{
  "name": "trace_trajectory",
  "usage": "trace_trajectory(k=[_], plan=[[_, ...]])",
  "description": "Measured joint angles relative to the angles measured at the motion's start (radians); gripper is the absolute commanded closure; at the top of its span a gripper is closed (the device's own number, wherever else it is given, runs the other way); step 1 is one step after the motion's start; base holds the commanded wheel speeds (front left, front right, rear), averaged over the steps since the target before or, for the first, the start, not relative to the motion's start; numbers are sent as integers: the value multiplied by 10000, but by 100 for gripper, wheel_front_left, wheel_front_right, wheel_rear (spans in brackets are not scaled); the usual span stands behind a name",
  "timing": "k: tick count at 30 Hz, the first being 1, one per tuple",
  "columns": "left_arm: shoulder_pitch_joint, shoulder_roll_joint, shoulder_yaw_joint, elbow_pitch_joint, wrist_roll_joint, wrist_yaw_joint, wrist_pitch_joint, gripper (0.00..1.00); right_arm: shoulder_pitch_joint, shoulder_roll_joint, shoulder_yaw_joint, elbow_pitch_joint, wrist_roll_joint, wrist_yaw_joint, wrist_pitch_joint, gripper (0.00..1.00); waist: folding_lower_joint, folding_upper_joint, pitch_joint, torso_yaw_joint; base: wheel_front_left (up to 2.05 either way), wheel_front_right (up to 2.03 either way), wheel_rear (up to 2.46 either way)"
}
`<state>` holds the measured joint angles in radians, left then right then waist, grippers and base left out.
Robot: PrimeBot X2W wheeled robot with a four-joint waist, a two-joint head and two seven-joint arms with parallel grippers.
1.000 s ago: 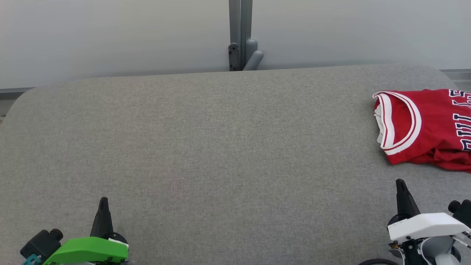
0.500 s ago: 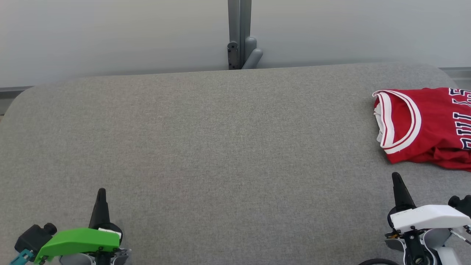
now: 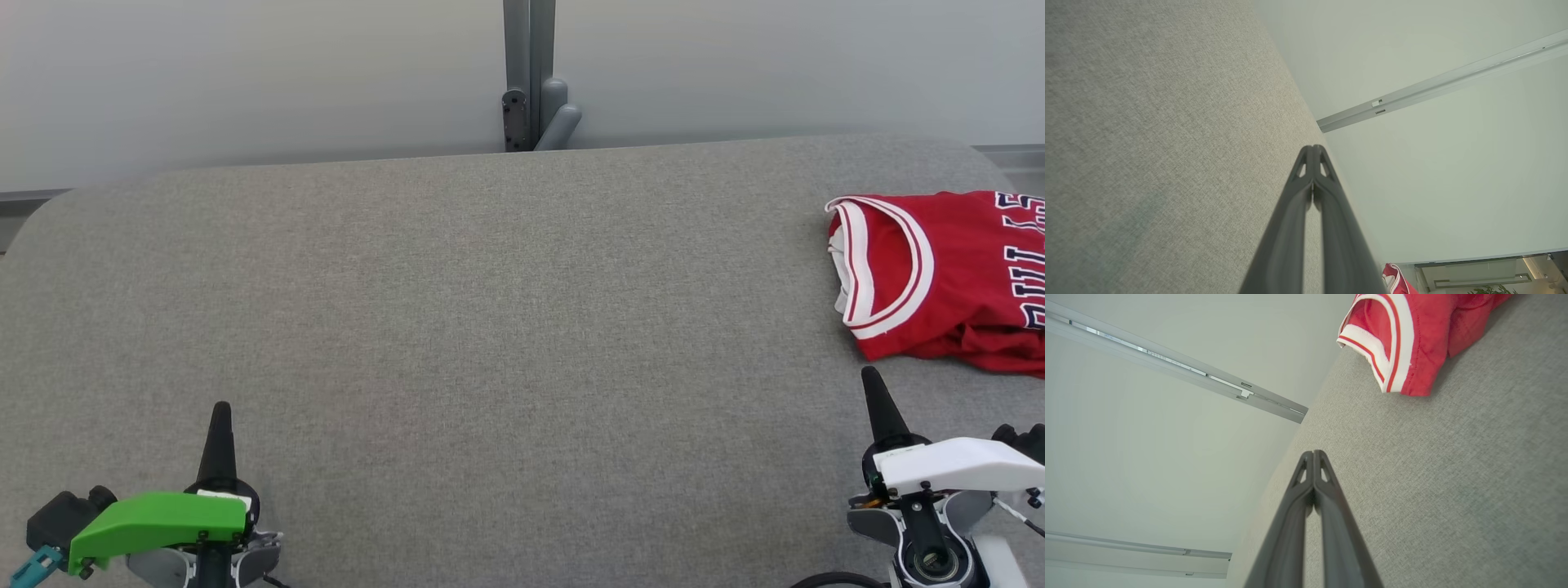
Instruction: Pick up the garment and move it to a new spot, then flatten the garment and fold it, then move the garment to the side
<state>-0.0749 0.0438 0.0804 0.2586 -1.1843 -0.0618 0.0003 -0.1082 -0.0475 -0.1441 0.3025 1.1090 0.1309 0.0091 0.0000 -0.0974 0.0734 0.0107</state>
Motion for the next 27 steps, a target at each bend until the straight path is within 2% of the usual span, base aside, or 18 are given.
trace_trajectory(k=[27], plan=[[-503, 17, 186, -171, -2148, 84, 602, 100, -514, -12, 75, 198, 2569, -2, 602, 100, 0, 0, 100, -54, 0, 0, 0]])
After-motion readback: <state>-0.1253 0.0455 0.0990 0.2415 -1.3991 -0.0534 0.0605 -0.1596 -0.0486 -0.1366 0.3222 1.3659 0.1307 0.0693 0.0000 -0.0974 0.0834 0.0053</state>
